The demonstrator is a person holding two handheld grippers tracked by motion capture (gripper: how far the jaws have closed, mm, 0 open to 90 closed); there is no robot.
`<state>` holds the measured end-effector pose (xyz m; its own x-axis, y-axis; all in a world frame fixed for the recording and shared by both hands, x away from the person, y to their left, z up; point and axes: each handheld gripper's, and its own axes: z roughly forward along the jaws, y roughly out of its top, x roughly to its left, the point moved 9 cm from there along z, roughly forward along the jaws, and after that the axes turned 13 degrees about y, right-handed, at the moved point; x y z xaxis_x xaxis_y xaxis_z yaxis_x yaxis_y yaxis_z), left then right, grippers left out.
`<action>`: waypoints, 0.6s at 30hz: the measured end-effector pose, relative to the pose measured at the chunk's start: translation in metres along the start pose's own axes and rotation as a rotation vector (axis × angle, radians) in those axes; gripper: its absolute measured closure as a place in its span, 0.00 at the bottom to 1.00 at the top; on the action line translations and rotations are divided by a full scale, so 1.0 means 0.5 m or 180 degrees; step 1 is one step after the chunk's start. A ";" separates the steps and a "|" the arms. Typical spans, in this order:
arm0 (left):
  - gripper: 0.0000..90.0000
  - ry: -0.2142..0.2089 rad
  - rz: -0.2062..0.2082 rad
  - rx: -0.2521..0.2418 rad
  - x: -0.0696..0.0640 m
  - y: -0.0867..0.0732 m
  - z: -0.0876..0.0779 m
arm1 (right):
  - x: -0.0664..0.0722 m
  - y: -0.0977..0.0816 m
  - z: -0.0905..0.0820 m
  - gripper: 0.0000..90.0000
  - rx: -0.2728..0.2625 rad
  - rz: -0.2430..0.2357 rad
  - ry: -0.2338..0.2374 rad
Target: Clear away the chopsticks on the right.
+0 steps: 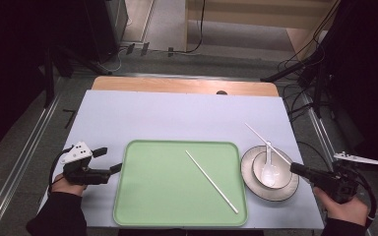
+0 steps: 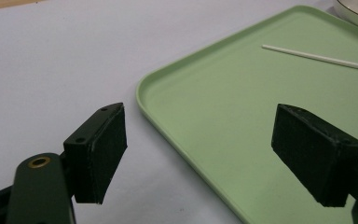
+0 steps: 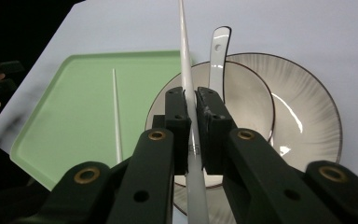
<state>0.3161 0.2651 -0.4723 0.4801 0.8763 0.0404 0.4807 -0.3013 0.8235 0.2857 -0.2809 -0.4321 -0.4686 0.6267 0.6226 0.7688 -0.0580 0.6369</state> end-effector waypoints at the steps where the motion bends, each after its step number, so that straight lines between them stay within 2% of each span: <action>1: 0.20 -0.0001 -0.0005 -0.0004 0.000 0.000 0.000 | 0.002 -0.001 0.002 0.94 0.0009 -0.0003 0.0001; 18: 0.20 0.0000 -0.0004 -0.0003 0.000 0.000 0.000 | 0.051 -0.011 0.060 0.94 0.0242 -0.0152 0.0185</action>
<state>0.3160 0.2650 -0.4721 0.4795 0.8766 0.0394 0.4806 -0.2999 0.8241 0.2826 -0.2414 -0.4333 -0.5283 0.5810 0.6191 0.7747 0.0315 0.6315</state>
